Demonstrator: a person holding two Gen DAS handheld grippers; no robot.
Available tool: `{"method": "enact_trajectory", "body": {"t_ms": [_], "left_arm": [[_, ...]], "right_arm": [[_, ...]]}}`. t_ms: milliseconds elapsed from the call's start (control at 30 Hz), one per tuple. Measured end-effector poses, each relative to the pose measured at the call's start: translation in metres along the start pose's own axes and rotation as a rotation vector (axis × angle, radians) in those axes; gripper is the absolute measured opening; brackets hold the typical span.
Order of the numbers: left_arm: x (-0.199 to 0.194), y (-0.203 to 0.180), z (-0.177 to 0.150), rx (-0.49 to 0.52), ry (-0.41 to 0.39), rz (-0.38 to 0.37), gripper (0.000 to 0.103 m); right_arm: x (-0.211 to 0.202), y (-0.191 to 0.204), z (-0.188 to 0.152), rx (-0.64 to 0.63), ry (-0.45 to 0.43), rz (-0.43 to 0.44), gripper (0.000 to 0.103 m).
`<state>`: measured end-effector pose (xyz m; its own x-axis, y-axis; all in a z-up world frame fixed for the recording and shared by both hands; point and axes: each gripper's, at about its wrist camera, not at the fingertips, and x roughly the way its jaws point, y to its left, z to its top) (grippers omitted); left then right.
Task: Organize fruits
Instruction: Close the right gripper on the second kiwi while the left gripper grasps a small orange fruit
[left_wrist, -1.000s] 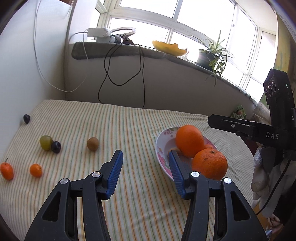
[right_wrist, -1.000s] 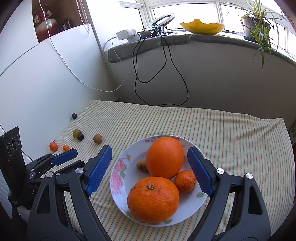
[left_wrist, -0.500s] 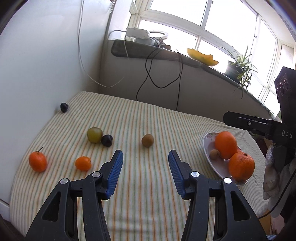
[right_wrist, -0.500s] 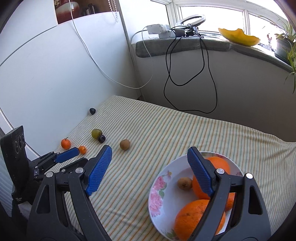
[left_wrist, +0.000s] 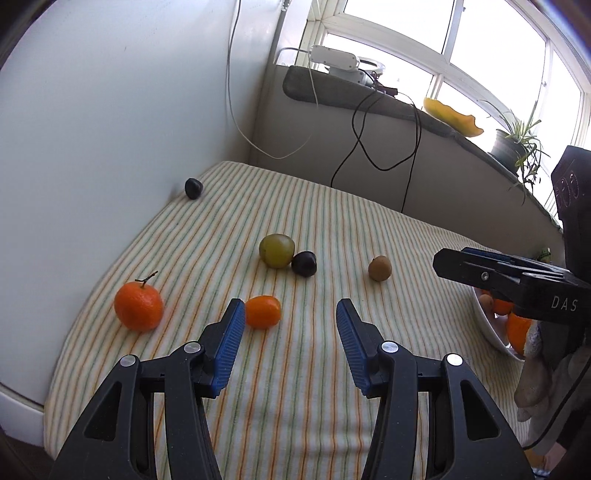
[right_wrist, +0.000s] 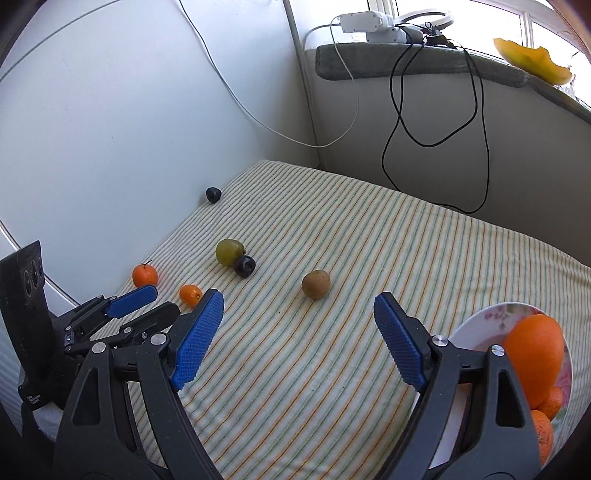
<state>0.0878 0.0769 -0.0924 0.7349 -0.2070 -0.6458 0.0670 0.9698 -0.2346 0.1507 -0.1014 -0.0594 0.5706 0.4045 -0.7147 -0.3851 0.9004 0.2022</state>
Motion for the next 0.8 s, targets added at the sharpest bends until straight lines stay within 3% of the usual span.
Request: {"method": "enact_trajectory", "body": {"t_ms": [133, 667, 800], "left_arm": [[0.007, 0.006, 0.000, -0.006, 0.013, 0.002, 0.050], [0.032, 0.010, 0.003, 0.023, 0.073, 0.022, 0.044], [0.036, 0.011, 0.001, 0.023, 0.085, 0.022, 0.040]], "right_arm": [[0.017, 0.003, 0.000, 0.013, 0.017, -0.012, 0.086], [0.071, 0.001, 0.005, 0.049, 0.114, -0.039, 0.058], [0.079, 0.000, 0.006, 0.041, 0.115, -0.062, 0.057]]}}
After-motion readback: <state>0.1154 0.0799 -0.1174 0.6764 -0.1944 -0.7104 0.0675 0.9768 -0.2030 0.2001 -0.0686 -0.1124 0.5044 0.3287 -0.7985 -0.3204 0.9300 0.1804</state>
